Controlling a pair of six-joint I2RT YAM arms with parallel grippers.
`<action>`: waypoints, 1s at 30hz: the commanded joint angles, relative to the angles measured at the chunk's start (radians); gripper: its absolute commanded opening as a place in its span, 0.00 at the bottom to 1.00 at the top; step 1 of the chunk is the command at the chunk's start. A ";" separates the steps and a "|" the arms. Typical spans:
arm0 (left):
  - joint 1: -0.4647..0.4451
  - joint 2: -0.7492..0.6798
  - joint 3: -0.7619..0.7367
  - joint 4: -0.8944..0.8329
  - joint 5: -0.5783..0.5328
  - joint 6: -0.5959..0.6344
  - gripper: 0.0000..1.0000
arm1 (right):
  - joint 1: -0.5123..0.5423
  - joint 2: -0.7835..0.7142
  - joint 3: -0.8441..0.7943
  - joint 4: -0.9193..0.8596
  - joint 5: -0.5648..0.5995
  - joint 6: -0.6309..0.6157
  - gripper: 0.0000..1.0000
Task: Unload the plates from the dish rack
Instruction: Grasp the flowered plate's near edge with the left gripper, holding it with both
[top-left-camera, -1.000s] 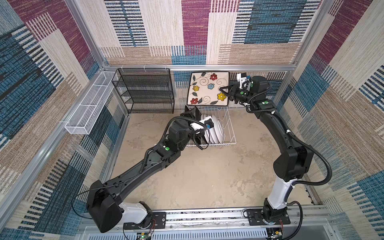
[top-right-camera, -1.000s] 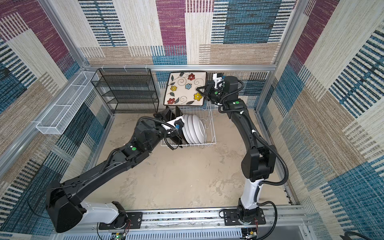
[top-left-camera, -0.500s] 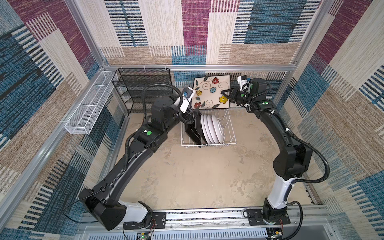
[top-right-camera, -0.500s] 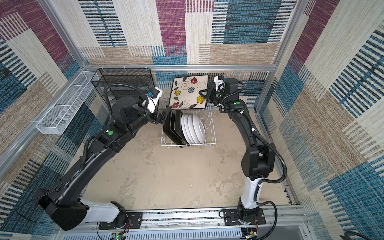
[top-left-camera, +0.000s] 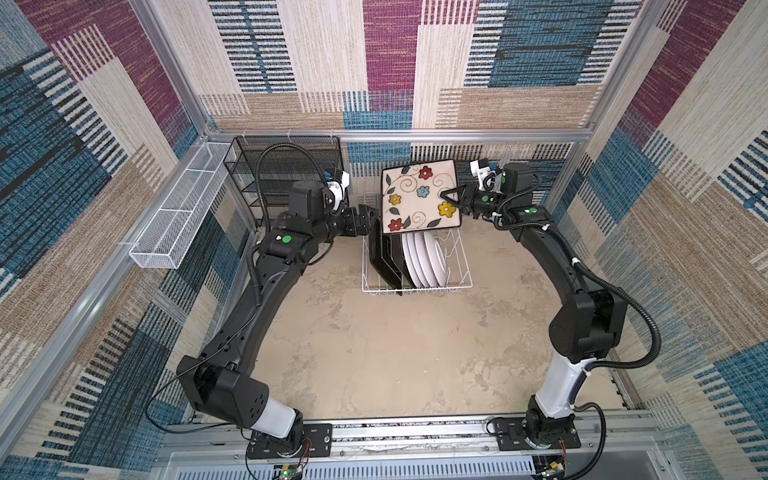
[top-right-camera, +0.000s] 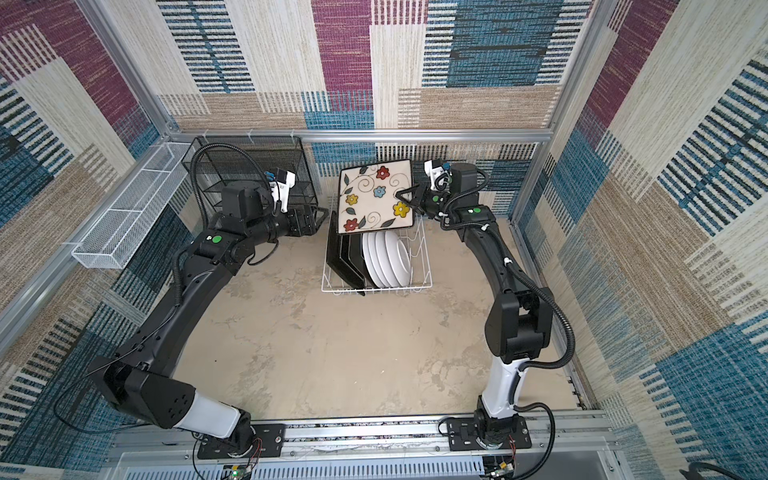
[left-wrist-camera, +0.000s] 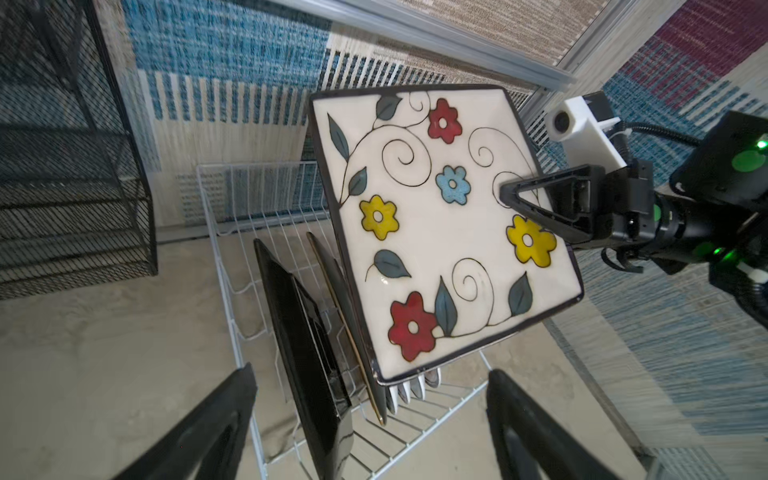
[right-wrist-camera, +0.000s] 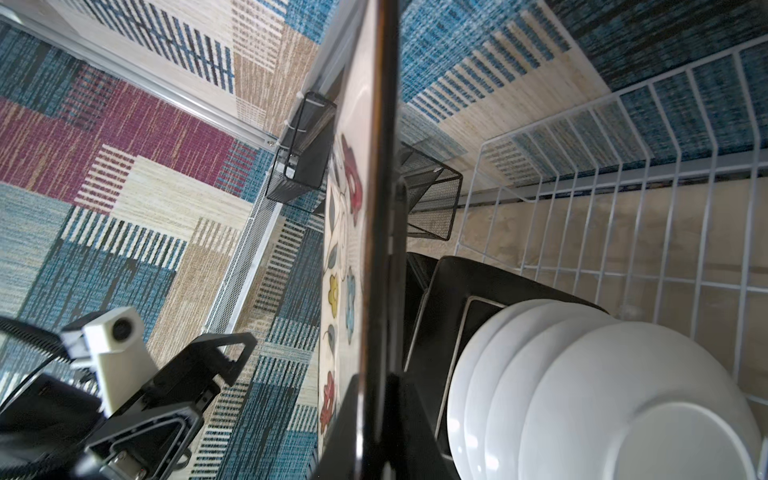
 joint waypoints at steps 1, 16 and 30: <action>0.026 0.032 0.015 0.040 0.088 -0.107 0.89 | -0.001 -0.032 -0.012 0.176 -0.087 0.006 0.00; 0.048 0.212 0.094 0.137 0.371 -0.267 0.85 | 0.000 -0.020 -0.068 0.294 -0.158 0.114 0.00; 0.048 0.302 0.114 0.294 0.549 -0.434 0.74 | 0.020 0.015 -0.084 0.340 -0.188 0.143 0.00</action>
